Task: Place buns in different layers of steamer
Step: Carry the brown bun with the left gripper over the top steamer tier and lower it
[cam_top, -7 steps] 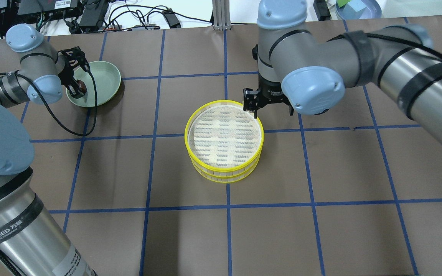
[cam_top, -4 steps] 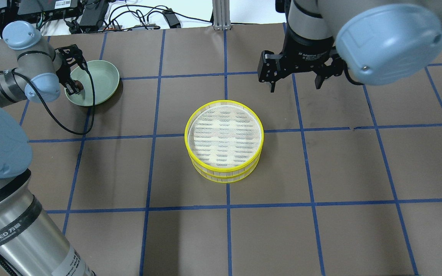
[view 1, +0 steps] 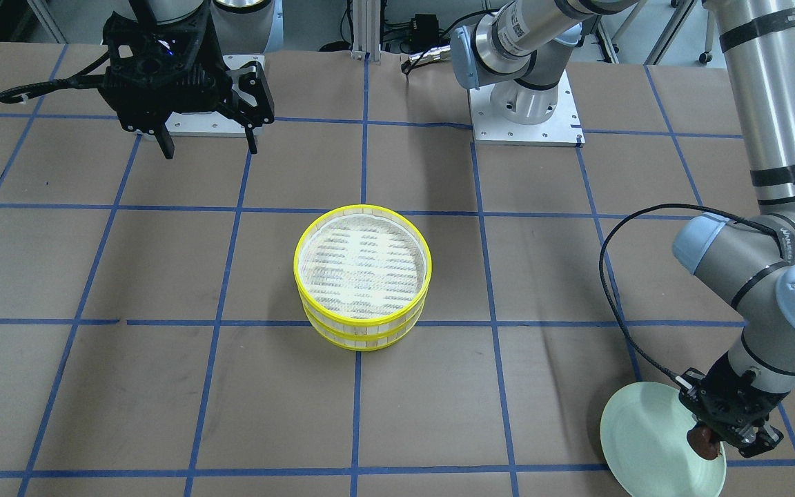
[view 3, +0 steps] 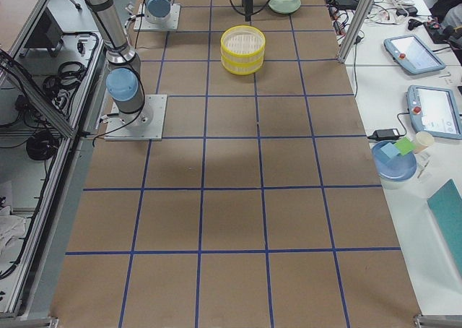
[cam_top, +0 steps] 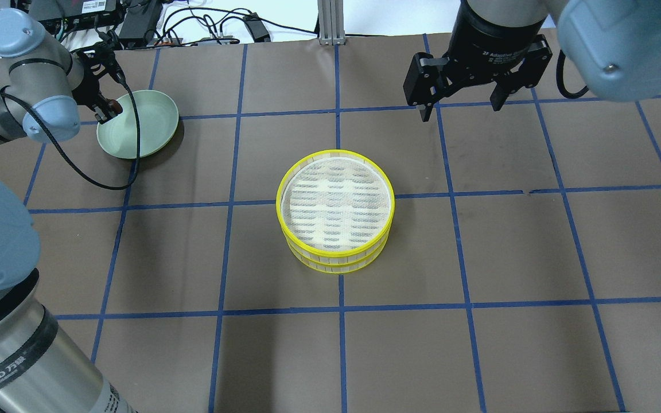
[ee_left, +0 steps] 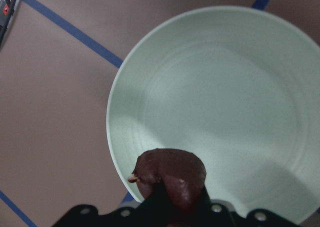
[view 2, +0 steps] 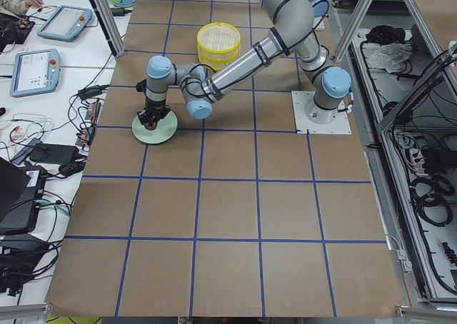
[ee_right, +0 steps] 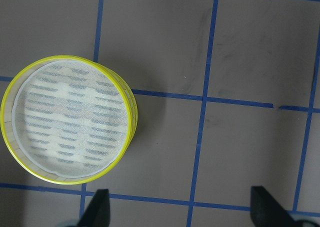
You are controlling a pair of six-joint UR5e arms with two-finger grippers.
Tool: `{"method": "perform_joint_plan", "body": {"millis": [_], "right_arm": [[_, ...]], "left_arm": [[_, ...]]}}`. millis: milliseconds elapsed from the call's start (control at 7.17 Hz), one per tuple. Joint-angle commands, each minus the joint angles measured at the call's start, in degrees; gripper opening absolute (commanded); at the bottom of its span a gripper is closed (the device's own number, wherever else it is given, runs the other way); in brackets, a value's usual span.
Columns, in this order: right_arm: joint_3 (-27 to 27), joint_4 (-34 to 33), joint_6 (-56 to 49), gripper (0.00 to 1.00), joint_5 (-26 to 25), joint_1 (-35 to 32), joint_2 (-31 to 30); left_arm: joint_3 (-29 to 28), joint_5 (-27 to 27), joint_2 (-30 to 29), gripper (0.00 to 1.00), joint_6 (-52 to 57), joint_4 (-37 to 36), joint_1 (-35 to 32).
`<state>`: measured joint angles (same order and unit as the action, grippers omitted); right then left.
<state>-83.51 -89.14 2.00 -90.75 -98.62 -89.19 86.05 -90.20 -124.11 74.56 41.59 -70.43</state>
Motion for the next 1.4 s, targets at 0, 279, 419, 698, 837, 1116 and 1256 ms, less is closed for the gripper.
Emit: {"method": "perform_joint_plan", "body": {"millis": [0, 279, 419, 698, 837, 1116, 1256], "right_arm": [[-0.07, 0.02, -0.50, 1.00, -0.13, 0.19, -0.11], [-0.16, 0.02, -0.59, 1.00, -0.21, 0.19, -0.11], [-0.16, 0.02, -0.68, 1.00, -0.30, 0.27, -0.11], [-0.60, 0.11, -0.77, 1.00, -0.39, 0.27, -0.37], [-0.60, 0.11, -0.60, 1.00, -0.30, 0.19, -0.37], [-0.95, 0.20, -0.68, 1.00, -0.30, 0.27, -0.46], [-0.95, 0.29, -0.68, 1.00, -0.30, 0.27, -0.55]], "left_arm": [[0.60, -0.15, 4.02, 0.00, -8.08, 2.60, -4.42], [1.92, 0.46, 8.42, 0.00, -16.07, 4.10, -7.43], [2.62, 0.55, 10.36, 0.00, -22.82, 4.63, -11.01], [3.24, 0.55, 14.92, 0.00, -38.01, 7.35, -19.18], [3.85, 0.73, 17.29, 0.00, -43.74, 9.63, -23.13], [7.53, 0.90, 18.72, 0.00, -64.36, 9.83, -32.62], [8.86, 0.64, 19.16, 0.00, -68.72, 10.52, -35.10]]}}
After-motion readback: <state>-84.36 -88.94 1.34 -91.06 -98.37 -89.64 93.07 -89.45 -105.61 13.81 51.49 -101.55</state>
